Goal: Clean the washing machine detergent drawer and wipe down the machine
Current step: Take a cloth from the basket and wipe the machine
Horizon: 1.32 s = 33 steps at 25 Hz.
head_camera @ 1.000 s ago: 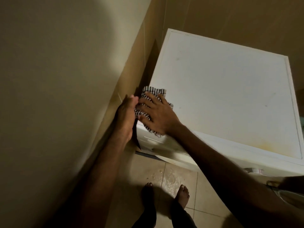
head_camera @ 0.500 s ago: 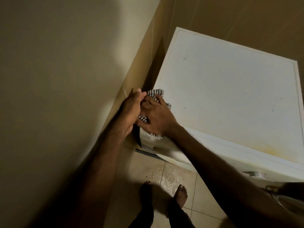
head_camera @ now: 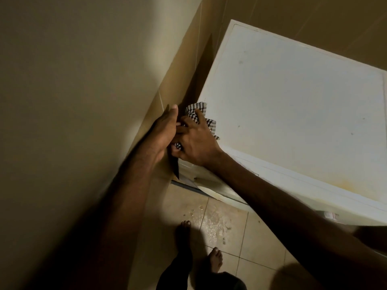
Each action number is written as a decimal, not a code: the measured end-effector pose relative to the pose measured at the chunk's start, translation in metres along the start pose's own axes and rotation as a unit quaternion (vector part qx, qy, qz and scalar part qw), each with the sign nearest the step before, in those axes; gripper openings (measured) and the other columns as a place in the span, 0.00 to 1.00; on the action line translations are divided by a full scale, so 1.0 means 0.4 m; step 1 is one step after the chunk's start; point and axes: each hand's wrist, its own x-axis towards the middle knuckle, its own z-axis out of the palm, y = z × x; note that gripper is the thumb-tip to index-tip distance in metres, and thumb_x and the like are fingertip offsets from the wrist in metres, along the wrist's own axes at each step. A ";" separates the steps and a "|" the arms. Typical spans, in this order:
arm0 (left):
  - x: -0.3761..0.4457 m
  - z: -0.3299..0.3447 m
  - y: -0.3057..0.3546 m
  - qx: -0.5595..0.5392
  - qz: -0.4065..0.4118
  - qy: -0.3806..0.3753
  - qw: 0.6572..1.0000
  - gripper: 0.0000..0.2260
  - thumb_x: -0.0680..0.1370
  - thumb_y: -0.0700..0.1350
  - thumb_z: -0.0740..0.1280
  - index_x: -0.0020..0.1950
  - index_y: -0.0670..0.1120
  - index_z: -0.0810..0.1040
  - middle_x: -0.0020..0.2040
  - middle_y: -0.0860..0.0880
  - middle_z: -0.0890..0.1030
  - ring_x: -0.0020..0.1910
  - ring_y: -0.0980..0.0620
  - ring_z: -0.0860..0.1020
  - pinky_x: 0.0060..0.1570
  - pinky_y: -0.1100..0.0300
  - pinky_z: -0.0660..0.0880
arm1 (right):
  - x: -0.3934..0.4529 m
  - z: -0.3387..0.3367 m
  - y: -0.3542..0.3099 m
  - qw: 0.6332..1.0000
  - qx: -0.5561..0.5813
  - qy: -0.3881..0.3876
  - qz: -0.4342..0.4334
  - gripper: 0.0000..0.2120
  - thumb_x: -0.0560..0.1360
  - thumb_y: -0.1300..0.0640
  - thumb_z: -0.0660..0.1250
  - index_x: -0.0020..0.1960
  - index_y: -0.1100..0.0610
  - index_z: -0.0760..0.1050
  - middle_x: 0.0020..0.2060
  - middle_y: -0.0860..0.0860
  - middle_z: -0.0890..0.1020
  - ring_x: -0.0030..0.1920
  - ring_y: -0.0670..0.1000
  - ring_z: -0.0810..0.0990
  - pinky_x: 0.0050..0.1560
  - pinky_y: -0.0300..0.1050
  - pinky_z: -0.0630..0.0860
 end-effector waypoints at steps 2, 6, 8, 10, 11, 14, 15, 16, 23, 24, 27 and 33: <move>-0.009 0.004 -0.016 0.018 -0.010 0.019 1.000 0.26 0.85 0.66 0.52 0.75 0.54 0.74 0.67 0.48 0.80 0.54 0.53 0.81 0.44 0.59 0.77 | -0.015 0.012 -0.015 0.998 -0.044 -0.002 -0.047 0.14 0.76 0.46 0.71 0.57 0.51 0.86 0.60 0.55 0.86 0.68 0.61 0.77 0.70 0.76 0.66; -0.054 0.050 -0.076 0.021 -0.003 0.103 0.994 0.22 0.86 0.61 0.54 0.75 0.52 0.73 0.64 0.47 0.79 0.47 0.57 0.78 0.38 0.64 0.74 | -0.037 0.035 -0.042 0.971 -0.186 -0.061 -0.135 0.22 0.77 0.51 0.72 0.71 0.52 0.78 0.72 0.59 0.78 0.77 0.64 0.68 0.76 0.76 0.54; -0.070 0.080 -0.106 0.008 0.000 0.112 0.994 0.22 0.87 0.58 0.53 0.78 0.51 0.70 0.70 0.46 0.77 0.55 0.53 0.79 0.39 0.65 0.72 | -0.047 0.035 -0.061 0.946 -0.252 -0.101 -0.176 0.25 0.78 0.54 0.71 0.74 0.51 0.75 0.74 0.58 0.76 0.78 0.66 0.66 0.77 0.75 0.45; -0.089 0.095 -0.137 -0.047 -0.021 0.135 0.990 0.21 0.88 0.55 0.53 0.76 0.48 0.71 0.70 0.48 0.77 0.62 0.50 0.77 0.45 0.65 0.73 | -0.060 0.033 -0.075 0.908 -0.328 -0.128 -0.228 0.23 0.78 0.57 0.67 0.73 0.49 0.76 0.74 0.57 0.76 0.79 0.68 0.64 0.77 0.76 0.44; -0.101 0.096 -0.152 -0.092 -0.040 0.137 0.986 0.20 0.88 0.55 0.54 0.74 0.48 0.73 0.68 0.49 0.78 0.62 0.51 0.77 0.48 0.63 0.74 | -0.071 0.040 -0.080 0.885 -0.367 -0.126 -0.258 0.24 0.77 0.59 0.65 0.73 0.50 0.76 0.74 0.58 0.75 0.80 0.69 0.61 0.77 0.75 0.43; -0.110 0.076 -0.217 -0.162 -0.098 0.086 0.978 0.26 0.86 0.62 0.51 0.78 0.50 0.71 0.75 0.45 0.75 0.71 0.46 0.75 0.64 0.52 0.73 | -0.165 0.063 -0.056 0.798 -0.472 -0.129 -0.352 0.26 0.82 0.54 0.62 0.79 0.56 0.67 0.81 0.60 0.65 0.82 0.66 0.53 0.81 0.68 0.44; -0.119 0.069 -0.230 -0.146 -0.102 0.079 0.981 0.28 0.86 0.64 0.50 0.79 0.51 0.69 0.77 0.45 0.73 0.73 0.44 0.73 0.68 0.48 0.71 | -0.224 0.095 -0.039 0.790 -0.494 -0.129 -0.339 0.27 0.83 0.50 0.60 0.81 0.54 0.63 0.82 0.56 0.64 0.83 0.60 0.57 0.81 0.64 0.43; -0.122 0.062 -0.238 -0.117 -0.102 0.082 0.985 0.29 0.85 0.65 0.50 0.80 0.52 0.68 0.78 0.45 0.71 0.74 0.43 0.72 0.70 0.46 0.70 | -0.285 0.132 -0.020 0.794 -0.518 -0.120 -0.294 0.28 0.85 0.45 0.57 0.83 0.47 0.57 0.82 0.47 0.64 0.81 0.49 0.62 0.81 0.59 0.38; -0.131 0.051 -0.166 -0.085 0.003 0.067 0.994 0.28 0.86 0.63 0.46 0.80 0.52 0.67 0.80 0.51 0.68 0.79 0.49 0.67 0.77 0.43 0.63 | -0.506 0.112 0.107 0.831 -0.408 -0.162 -0.341 0.31 0.81 0.56 0.68 0.77 0.72 0.63 0.76 0.75 0.63 0.78 0.75 0.58 0.77 0.68 0.61; -0.129 0.058 -0.161 -0.084 0.013 0.076 0.993 0.27 0.86 0.63 0.47 0.80 0.52 0.67 0.80 0.51 0.69 0.78 0.49 0.67 0.77 0.45 0.64 | -0.460 0.081 0.086 0.846 -0.405 -0.134 -0.321 0.31 0.81 0.56 0.69 0.77 0.71 0.64 0.76 0.74 0.63 0.78 0.73 0.59 0.77 0.69 0.61; -0.122 0.072 -0.143 -0.069 0.035 0.077 0.994 0.25 0.87 0.60 0.48 0.80 0.52 0.68 0.79 0.51 0.70 0.75 0.51 0.71 0.71 0.53 0.67 | -0.301 0.038 -0.014 0.839 -0.455 -0.096 -0.283 0.35 0.82 0.50 0.64 0.83 0.62 0.55 0.82 0.67 0.54 0.83 0.66 0.52 0.80 0.67 0.53; -0.072 0.065 -0.095 0.054 0.116 0.102 0.987 0.21 0.88 0.55 0.54 0.78 0.50 0.71 0.77 0.49 0.72 0.70 0.54 0.72 0.68 0.55 0.71 | -0.295 0.039 -0.051 0.964 -0.263 -0.006 -0.038 0.33 0.84 0.49 0.49 0.86 0.56 0.46 0.84 0.60 0.50 0.83 0.66 0.54 0.76 0.71 0.62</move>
